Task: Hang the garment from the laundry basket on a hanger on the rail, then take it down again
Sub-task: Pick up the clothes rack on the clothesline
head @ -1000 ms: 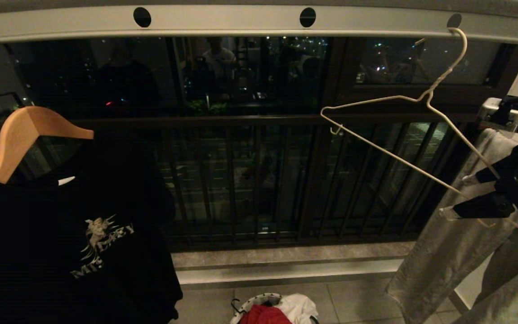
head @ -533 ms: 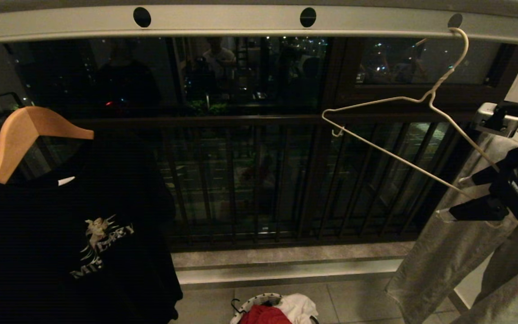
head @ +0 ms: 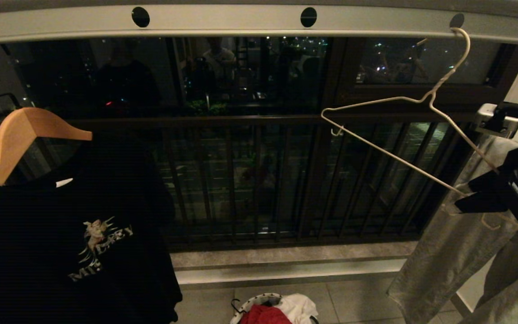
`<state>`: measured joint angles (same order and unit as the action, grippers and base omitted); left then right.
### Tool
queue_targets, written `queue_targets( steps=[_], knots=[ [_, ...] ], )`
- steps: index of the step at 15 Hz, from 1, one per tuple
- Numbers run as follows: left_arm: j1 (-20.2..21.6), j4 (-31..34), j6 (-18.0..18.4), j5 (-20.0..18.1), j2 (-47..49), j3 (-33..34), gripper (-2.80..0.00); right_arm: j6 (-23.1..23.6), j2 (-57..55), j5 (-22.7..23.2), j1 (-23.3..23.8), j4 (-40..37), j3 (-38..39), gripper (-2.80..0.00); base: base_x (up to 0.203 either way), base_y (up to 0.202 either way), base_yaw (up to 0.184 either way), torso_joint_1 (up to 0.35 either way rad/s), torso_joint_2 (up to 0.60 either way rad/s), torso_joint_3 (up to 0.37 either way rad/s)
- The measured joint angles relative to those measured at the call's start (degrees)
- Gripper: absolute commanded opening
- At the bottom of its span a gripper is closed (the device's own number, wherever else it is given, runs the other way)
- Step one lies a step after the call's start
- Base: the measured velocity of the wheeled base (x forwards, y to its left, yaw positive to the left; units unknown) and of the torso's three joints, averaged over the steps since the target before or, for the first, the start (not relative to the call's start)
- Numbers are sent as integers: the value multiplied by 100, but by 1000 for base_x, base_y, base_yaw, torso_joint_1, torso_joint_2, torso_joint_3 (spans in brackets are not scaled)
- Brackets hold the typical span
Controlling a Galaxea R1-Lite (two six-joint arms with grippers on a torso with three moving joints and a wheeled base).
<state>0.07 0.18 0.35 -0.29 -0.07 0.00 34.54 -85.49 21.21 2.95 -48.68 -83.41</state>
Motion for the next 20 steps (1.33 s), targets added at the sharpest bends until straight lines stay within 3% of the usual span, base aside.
queue_targets(
  steps=[20],
  knots=[
    [0,0,-2,2,0,0,-280,27,200,11,24,5,101,-280,0,0,0,0,0,0]
  ],
)
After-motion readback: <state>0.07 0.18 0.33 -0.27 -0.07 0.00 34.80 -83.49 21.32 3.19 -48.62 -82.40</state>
